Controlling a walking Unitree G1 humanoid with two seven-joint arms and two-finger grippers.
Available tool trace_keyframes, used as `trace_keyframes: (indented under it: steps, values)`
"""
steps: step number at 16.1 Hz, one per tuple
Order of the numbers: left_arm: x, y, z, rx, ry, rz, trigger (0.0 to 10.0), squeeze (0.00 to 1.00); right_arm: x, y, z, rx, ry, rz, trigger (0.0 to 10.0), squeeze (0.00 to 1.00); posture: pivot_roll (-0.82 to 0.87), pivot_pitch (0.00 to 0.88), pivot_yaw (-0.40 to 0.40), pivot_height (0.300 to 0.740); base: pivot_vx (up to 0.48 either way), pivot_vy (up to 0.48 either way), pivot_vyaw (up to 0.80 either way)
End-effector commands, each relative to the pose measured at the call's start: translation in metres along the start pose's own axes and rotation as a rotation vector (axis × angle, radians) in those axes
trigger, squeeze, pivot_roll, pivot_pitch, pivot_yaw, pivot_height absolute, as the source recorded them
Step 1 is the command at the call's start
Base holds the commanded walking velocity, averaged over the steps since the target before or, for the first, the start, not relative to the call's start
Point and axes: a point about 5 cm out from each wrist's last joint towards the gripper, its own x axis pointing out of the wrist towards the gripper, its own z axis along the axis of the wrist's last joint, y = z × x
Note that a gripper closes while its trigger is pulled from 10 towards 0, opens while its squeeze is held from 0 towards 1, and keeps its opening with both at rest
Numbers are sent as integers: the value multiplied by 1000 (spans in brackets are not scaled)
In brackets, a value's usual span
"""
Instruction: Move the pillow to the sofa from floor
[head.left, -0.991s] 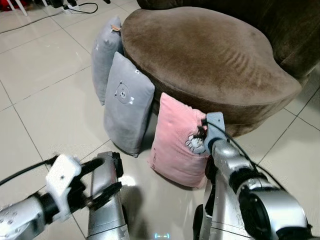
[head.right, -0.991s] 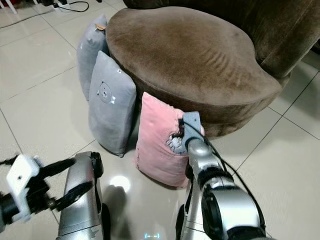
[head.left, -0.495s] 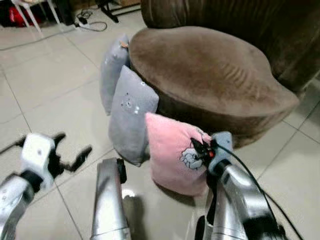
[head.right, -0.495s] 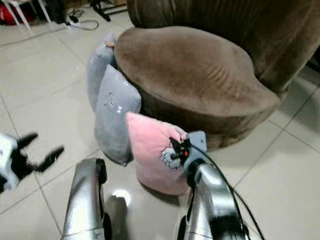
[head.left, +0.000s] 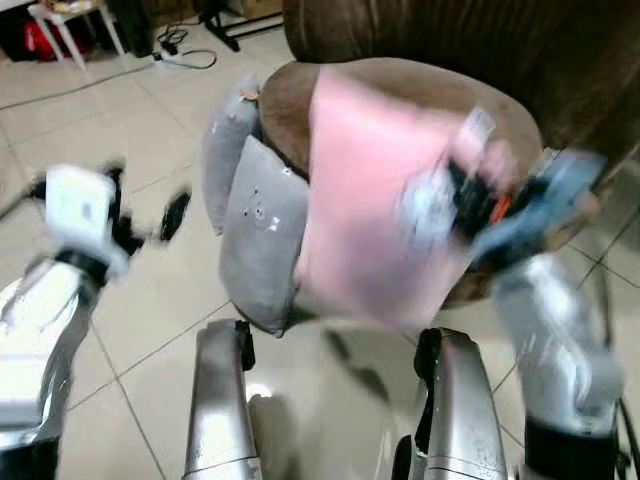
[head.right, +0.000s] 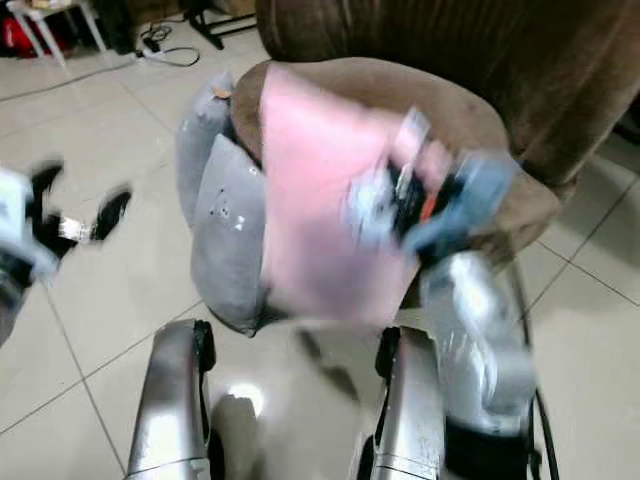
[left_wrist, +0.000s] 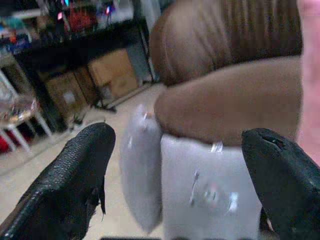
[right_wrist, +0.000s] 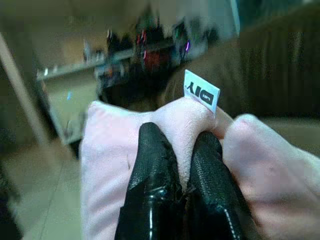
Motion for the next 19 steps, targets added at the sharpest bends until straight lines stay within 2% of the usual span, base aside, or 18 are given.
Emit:
trace_keyframes:
  steps: [1, 2, 3, 5, 7, 8, 10, 13, 15, 17, 18, 19]
  values:
    - [2, -20, -7, -38, 31, -73, 10000, 0, 5, -1, 13, 23, -49, -40, 10000, 0, -8, 0, 43, 398, 0, 0, 0]
    - [0, -36, -17, -51, 55, -119, 10000, 0, 10, -1, 18, 21, -75, -63, 10000, 0, -20, 0, 46, 398, 0, 0, 0]
    - [-1, -41, -21, -54, 62, -119, 10000, 0, 12, 0, 18, 18, -81, -68, 10000, 0, -21, 0, 46, 403, 0, 0, 0]
    - [4, -49, -27, -58, 77, -42, 10000, 0, 16, 4, 18, 28, -57, -137, 10000, 0, -22, 0, 39, 423, 0, 0, 0]
    - [7, -46, -36, -2, 135, 12, 10000, 0, 25, 3, 16, 38, -66, -232, 10000, 0, -19, 0, 40, 448, 0, 0, 0]
    - [6, -44, -35, -25, 133, 24, 10000, 0, 29, 6, 22, 48, -91, -227, 10000, 0, -16, 0, 40, 458, 0, 0, 0]
    - [5, -42, -35, -12, 136, 30, 10000, 0, 37, 5, 40, 36, -150, -219, 10000, 0, -14, 0, 43, 478, 0, 0, 0]
    - [8, -47, -32, -10, 112, 6, 10000, 0, 50, 0, 68, -11, -239, -212, 10000, 0, -18, 0, 45, 513, 0, 0, 0]
    - [8, -47, -32, -16, 117, 8, 10000, 0, 53, -3, 74, -29, -255, -214, 10000, 0, -19, 0, 46, 528, 0, 0, 0]
    - [7, -46, -33, 9, 123, -6, 10000, 0, 51, -9, 62, -35, -219, -237, 10000, 0, -17, 0, 45, 548, 0, 0, 0]
    - [6, -45, -34, 22, 125, -8, 10000, 0, 47, -10, 42, -36, -163, -247, 10000, 0, -17, 0, 42, 563, 0, 0, 0]
    - [6, -44, -34, 23, 125, -8, 10000, 0, 43, -11, 33, -38, -142, -254, 10000, 0, -16, 0, 41, 568, 0, 0, 0]
